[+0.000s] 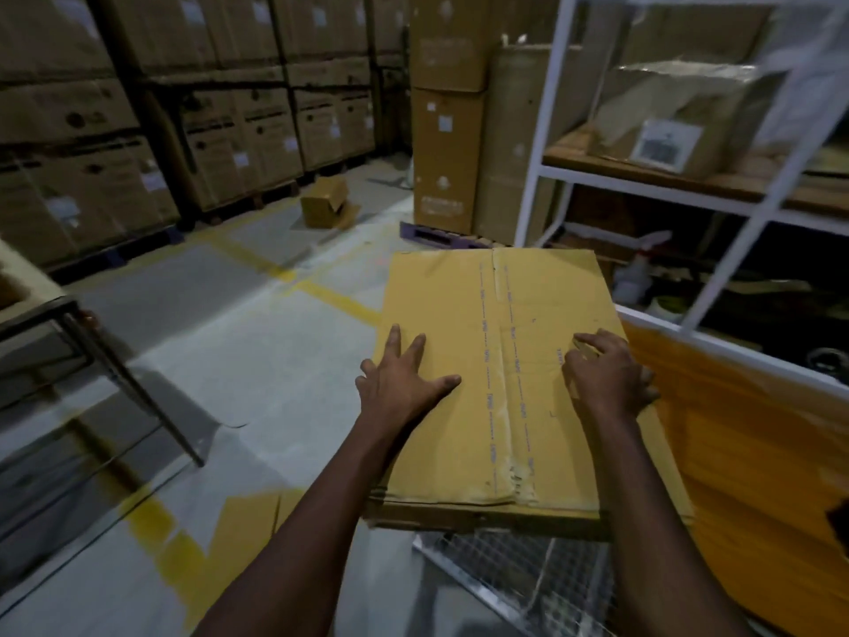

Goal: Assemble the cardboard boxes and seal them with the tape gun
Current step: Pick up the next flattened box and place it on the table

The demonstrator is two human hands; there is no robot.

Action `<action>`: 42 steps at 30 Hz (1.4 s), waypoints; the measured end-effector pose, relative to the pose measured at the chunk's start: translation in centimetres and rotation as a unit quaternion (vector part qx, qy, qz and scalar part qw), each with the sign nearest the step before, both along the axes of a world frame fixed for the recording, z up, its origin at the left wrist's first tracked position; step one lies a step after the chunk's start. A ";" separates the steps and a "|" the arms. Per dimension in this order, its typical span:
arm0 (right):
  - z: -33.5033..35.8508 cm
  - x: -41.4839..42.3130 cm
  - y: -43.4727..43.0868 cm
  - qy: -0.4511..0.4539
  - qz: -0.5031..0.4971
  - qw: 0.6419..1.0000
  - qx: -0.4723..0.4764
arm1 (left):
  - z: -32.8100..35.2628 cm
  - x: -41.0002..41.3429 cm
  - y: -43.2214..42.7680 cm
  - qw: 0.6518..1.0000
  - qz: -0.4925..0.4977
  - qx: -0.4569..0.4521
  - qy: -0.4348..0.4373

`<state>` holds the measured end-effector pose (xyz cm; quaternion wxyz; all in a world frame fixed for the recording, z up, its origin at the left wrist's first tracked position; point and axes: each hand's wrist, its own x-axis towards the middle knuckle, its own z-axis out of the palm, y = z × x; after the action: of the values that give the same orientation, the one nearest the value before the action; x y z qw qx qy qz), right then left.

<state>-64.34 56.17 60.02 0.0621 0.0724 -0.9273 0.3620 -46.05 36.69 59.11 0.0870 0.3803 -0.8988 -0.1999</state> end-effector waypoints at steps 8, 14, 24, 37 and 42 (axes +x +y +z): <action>-1.9 -5.1 9.2 -0.100 0.073 0.981 0.151 | -1.8 -6.2 6.9 0.995 -0.064 -0.014 -0.077; -2.1 -5.7 11.2 -0.120 0.109 0.970 0.179 | -1.7 -6.1 11.6 0.934 -0.308 -0.090 -0.158; -2.7 0.0 15.6 -0.053 0.046 0.986 0.154 | -2.3 -4.2 16.3 0.877 -0.429 -0.158 -0.150; -3.4 -2.6 20.6 -0.033 0.095 0.990 0.104 | -2.1 -6.8 22.2 0.902 -0.385 -0.145 -0.134; -4.3 -3.8 26.0 -0.004 0.078 0.994 0.078 | -2.2 -10.1 27.2 0.929 -0.325 -0.122 -0.130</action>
<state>-68.12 82.16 55.69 0.0238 0.1474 -0.9444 0.2930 -56.12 63.85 56.92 -0.0543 0.0762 -0.9941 -0.0551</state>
